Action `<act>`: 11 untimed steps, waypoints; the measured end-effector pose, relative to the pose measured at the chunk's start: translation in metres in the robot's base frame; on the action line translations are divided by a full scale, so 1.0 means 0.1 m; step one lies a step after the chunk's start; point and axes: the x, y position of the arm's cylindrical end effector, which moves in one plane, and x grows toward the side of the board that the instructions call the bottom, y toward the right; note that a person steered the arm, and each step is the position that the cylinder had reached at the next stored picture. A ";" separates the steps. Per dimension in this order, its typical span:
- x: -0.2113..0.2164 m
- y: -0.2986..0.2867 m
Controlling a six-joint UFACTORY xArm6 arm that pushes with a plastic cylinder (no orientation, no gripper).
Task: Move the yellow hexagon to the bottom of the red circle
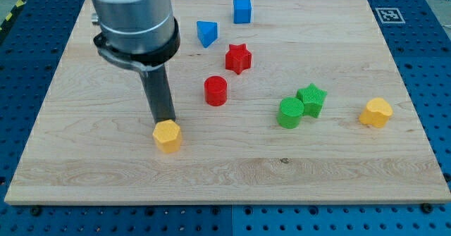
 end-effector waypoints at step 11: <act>0.56 0.45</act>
